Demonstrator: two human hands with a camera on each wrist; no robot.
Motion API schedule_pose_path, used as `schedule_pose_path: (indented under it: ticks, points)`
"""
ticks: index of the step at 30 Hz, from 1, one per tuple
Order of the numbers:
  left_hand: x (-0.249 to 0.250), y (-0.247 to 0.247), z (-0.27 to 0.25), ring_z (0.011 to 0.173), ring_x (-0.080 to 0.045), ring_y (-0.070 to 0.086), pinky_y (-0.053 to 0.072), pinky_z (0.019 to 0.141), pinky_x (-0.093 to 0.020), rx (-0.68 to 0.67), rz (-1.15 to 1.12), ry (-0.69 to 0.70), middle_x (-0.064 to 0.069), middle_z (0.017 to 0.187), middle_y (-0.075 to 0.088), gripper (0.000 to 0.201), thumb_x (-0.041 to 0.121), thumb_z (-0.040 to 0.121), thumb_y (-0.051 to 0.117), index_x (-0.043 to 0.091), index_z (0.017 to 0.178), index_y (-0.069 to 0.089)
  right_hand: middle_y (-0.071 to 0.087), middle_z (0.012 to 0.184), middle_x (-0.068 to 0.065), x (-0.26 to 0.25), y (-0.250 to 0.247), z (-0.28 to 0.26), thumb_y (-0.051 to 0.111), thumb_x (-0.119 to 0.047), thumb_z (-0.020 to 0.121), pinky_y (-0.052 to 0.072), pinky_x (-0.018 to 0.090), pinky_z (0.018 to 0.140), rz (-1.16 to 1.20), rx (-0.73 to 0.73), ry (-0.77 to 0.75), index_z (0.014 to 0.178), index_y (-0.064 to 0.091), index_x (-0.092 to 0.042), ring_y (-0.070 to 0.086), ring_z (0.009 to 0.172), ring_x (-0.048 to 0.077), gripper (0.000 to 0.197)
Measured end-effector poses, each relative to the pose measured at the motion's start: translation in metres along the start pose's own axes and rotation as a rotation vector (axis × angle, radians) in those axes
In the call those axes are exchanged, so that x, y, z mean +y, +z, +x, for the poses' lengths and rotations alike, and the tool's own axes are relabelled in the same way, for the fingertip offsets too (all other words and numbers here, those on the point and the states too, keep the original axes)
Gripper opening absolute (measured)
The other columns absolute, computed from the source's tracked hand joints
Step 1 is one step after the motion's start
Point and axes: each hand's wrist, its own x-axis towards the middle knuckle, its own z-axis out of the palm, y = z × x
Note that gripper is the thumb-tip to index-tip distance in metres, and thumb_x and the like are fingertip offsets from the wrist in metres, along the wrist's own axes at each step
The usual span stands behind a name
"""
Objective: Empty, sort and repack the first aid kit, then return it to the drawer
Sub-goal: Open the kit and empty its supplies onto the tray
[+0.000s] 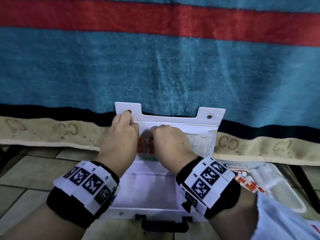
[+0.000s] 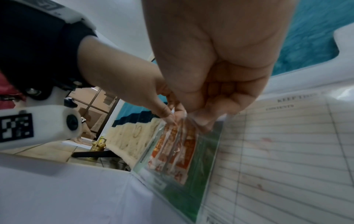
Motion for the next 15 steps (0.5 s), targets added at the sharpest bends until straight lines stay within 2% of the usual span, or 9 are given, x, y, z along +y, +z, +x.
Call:
schedule_pose_path:
  ticks: [2, 4, 7, 10, 13, 15]
  points:
    - [0.002, -0.004, -0.001, 0.098, -0.02, 0.04, 0.031, 0.065, -0.03, -0.018, -0.025, -0.018, 0.002, 0.097, 0.036, 0.01, 0.009, 0.087, 0.045, 0.009, 0.082, 0.054, 0.062, 0.112, 0.009, 0.002, 0.001, 0.001, 0.043, -0.007, 0.089, 0.036, 0.031, 0.07, -0.032, 0.021, 0.024, 0.114, 0.054, -0.016, 0.06, 0.102, 0.03, 0.029]
    - [0.003, -0.006, -0.001, 0.099, -0.022, 0.044, 0.03, 0.066, -0.03, -0.038, -0.013, -0.007, 0.0, 0.1, 0.04, 0.012, 0.008, 0.085, 0.04, 0.01, 0.084, 0.052, 0.064, 0.109, 0.01, 0.004, 0.001, 0.002, 0.043, -0.005, 0.089, 0.032, 0.03, 0.067, -0.026, 0.054, 0.055, 0.113, 0.05, -0.013, 0.061, 0.1, 0.032, 0.027]
    - [0.006, -0.01, -0.003, 0.097, -0.031, 0.05, 0.036, 0.069, -0.037, -0.039, 0.005, 0.014, -0.007, 0.105, 0.047, 0.018, 0.002, 0.082, 0.042, 0.012, 0.093, 0.052, 0.065, 0.104, 0.013, 0.009, -0.001, 0.003, 0.041, -0.005, 0.089, 0.032, 0.031, 0.065, 0.047, 0.071, 0.095, 0.113, 0.046, -0.012, 0.061, 0.096, 0.034, 0.025]
    - [0.007, -0.013, -0.005, 0.088, -0.031, 0.051, 0.032, 0.063, -0.035, 0.011, -0.096, -0.033, -0.003, 0.096, 0.047, 0.023, -0.003, 0.082, 0.045, 0.02, 0.085, 0.042, 0.065, 0.094, 0.014, 0.016, -0.004, 0.0, 0.044, -0.01, 0.093, 0.039, 0.033, 0.065, 0.211, 0.104, 0.158, 0.106, 0.047, -0.015, 0.061, 0.089, 0.034, 0.014]
    - [0.009, -0.021, -0.003, 0.077, -0.027, 0.047, 0.032, 0.063, -0.033, 0.101, -0.193, -0.037, 0.002, 0.083, 0.047, 0.027, -0.005, 0.082, 0.045, 0.021, 0.078, 0.038, 0.068, 0.085, 0.011, 0.026, -0.016, -0.008, 0.053, -0.019, 0.09, 0.051, 0.039, 0.071, 0.375, 0.318, 0.188, 0.09, 0.055, -0.019, 0.063, 0.081, 0.032, 0.002]
    - [0.016, -0.029, -0.001, 0.075, -0.023, 0.043, 0.026, 0.063, -0.031, 0.166, -0.235, -0.04, 0.001, 0.08, 0.05, 0.022, -0.001, 0.086, 0.045, 0.019, 0.079, 0.043, 0.069, 0.075, 0.008, 0.032, -0.032, -0.019, 0.061, -0.022, 0.086, 0.052, 0.039, 0.069, 0.481, 0.466, 0.206, 0.079, 0.059, -0.018, 0.064, 0.073, 0.027, 0.008]
